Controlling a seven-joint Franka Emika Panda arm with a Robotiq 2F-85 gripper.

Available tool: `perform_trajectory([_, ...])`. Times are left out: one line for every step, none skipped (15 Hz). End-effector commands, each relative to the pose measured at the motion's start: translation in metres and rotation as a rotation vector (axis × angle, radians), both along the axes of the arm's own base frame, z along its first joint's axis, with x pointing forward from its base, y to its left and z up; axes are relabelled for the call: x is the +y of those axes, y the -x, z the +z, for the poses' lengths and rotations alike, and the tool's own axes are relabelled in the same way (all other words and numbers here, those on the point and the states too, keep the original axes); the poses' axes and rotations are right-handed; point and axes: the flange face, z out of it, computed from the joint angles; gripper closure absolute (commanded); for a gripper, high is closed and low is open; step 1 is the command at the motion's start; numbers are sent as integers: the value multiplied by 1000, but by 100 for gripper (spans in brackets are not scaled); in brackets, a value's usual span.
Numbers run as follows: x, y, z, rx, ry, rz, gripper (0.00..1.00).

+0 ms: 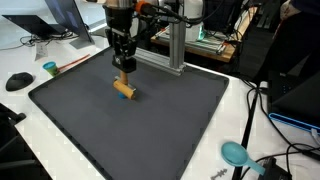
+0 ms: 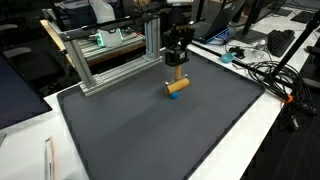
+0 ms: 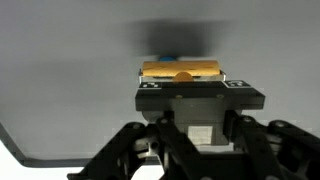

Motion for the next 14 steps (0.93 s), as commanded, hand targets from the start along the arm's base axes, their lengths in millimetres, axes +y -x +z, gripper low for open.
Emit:
perform_trajectory([-5,-3,1,-27,-8,13,78])
perform_trajectory([-6,-3,-1,-21,-10,14,78])
perform_trajectory([-6,-4,-3,-15,-6,21,78])
perform_trajectory([-5,-3,-6,-4,-6,28,78])
perform_trajectory([-4,-3,-7,2,-5,40,78])
perform_trajectory([-3,-3,-9,3,-5,48,78])
perform_trajectory([-2,-4,-11,3,-4,54,78])
perform_trajectory([-1,-4,-12,4,-1,60,78])
perform_trajectory([0,-5,-14,10,1,67,78])
perform_trajectory([1,-5,-16,15,-1,72,78])
perform_trajectory([2,-5,-19,22,-3,81,78])
perform_trajectory([3,-5,-21,28,0,86,78])
perform_trajectory([3,-6,-24,31,-1,90,78])
perform_trajectory([4,-7,-27,36,-5,94,78])
